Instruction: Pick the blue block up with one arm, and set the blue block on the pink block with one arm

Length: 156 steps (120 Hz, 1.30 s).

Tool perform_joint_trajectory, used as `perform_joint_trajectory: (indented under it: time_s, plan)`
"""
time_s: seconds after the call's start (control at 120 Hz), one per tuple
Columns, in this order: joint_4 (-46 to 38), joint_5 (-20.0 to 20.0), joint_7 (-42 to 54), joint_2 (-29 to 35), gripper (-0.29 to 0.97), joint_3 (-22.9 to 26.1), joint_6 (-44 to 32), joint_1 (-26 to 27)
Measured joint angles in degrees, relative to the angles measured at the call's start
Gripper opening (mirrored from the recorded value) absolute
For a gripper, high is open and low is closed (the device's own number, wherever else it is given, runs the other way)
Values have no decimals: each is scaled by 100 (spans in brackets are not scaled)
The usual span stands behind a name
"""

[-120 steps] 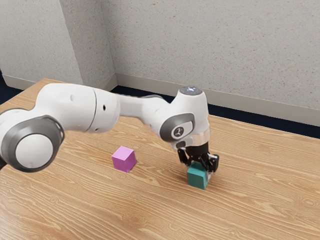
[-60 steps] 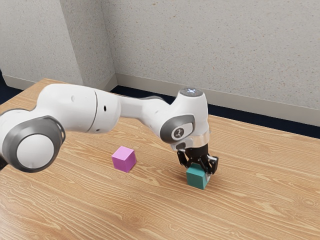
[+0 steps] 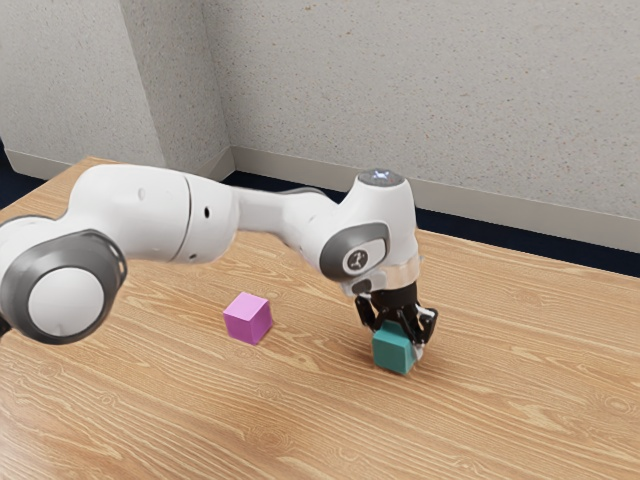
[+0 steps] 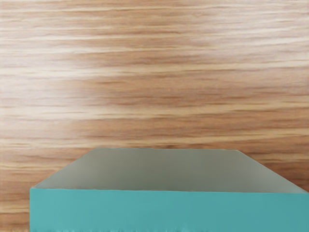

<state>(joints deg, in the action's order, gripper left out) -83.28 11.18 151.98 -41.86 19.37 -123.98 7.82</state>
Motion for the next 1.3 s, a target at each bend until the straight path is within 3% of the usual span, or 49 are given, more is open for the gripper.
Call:
perform_joint_trajectory:
  time_s: [0.192,0.383,0.667,0.95,1.092,1.3]
  plan:
    - [-101,6,2,517,29,-37,148,1]
    - [-965,57,-54,1512,29,-241,295,-72]
    - [-2793,195,-109,2895,29,-208,-135,-1153]
    - [-3388,568,42,3109,29,53,-1169,-1973]
    - [-3470,784,163,2981,29,1085,-1486,-3210]
    - [-3634,993,309,2922,28,1353,-1697,-3642]
